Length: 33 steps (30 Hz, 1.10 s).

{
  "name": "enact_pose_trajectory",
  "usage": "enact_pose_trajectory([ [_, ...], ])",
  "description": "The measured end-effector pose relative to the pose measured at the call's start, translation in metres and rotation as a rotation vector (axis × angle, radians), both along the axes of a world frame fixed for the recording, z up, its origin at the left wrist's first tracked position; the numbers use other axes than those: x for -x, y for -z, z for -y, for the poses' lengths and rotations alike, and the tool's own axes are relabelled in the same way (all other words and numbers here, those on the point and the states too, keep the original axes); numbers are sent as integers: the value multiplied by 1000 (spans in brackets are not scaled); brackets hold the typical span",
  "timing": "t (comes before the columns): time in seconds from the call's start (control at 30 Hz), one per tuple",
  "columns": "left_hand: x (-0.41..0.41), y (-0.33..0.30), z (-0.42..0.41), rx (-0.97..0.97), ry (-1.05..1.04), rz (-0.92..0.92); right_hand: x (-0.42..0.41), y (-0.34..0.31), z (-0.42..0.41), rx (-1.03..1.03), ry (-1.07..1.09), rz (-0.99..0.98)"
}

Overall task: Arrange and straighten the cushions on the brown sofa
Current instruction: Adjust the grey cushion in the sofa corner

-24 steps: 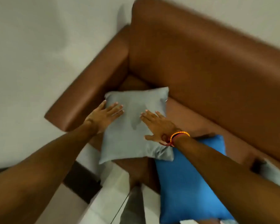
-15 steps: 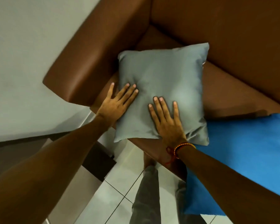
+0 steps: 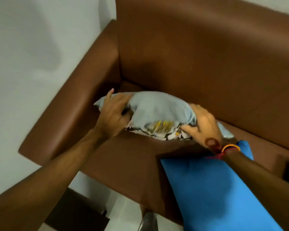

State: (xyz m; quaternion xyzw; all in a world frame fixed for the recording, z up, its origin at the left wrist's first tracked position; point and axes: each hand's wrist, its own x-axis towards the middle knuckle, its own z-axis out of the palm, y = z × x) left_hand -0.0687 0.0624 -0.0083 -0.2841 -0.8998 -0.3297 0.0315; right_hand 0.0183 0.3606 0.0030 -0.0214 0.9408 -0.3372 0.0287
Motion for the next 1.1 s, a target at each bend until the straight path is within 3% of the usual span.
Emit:
enact_pose_trajectory([
  [0.1, 45, -36, -50, -121, -210, -59, 46, -32, -20, 83, 95, 30],
  [0.2, 92, -51, -79, -199, -244, -46, 80, -43, -31, 92, 152, 59],
  [0.37, 150, -39, -102, -17, -319, 107, 110, -34, -33, 43, 185, 20],
  [0.57, 149, -21, -110, -67, -471, 79, 112, -3, -28, -79, 198, -26],
  [0.77, 124, -23, -98, -100, -438, -80, 103, 5, -32, -147, 230, -112],
  [0.9, 66, -20, -103, 82, -275, -309, 56, 8, -46, -305, 180, -175],
  [1.1, -120, 63, -130, 415, 624, -298, -129, 62, -84, -510, -235, 43],
])
